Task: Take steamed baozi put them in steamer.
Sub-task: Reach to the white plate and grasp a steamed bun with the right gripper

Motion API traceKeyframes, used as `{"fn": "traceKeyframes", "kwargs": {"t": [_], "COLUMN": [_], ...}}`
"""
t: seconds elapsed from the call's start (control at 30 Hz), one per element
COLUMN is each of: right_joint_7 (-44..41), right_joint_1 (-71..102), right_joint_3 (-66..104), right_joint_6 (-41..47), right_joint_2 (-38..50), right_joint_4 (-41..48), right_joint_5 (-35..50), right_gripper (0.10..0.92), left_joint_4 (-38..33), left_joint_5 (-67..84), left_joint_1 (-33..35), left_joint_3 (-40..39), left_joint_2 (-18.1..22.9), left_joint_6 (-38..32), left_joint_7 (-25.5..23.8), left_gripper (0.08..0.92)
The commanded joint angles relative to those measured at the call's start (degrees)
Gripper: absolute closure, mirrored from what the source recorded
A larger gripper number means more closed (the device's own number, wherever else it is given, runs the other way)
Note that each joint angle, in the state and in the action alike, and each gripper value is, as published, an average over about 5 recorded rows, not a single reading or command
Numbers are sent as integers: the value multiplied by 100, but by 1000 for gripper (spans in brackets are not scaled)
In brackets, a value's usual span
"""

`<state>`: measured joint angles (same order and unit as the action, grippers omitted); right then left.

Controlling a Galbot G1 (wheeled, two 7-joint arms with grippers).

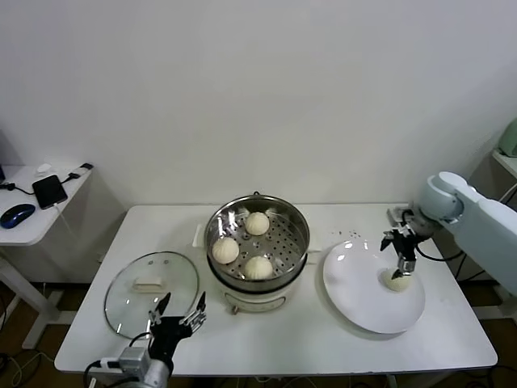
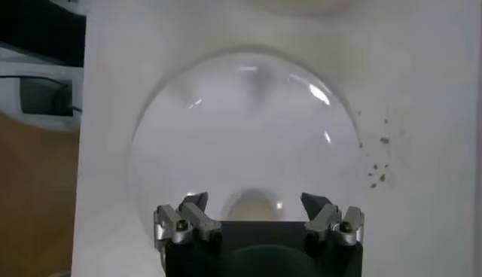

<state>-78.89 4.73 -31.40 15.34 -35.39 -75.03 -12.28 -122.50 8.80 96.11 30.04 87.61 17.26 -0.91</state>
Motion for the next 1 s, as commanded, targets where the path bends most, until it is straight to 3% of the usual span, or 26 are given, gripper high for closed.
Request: {"fn": "traceKeyframes", "kwargs": {"t": [0.03, 0.33, 0.53, 1.0], "right_joint_7": [552, 301, -99, 213], "right_joint_1": [720, 626, 643, 707], "right_joint_3": [551, 722, 710, 797], "right_joint_6": [-304, -1159, -995, -1132], "right_joint_2": [-211, -670, -604, -850], "right_joint_4": [817, 1561, 1515, 1835], "right_joint_5": [-339, -617, -814, -1038], "right_gripper": [203, 203, 202, 203], "left_joint_4": [6, -23, -5, 29], "left_joint_5": [-2, 22, 17, 4], "left_joint_1": [4, 59, 68, 76], "left_joint_3": [-24, 33, 29, 27], "left_joint_2": [6, 7, 23, 23], "left_joint_6": [6, 16, 17, 12], "left_joint_7": [-2, -5, -6, -3], "left_gripper": [177, 177, 177, 177]}}
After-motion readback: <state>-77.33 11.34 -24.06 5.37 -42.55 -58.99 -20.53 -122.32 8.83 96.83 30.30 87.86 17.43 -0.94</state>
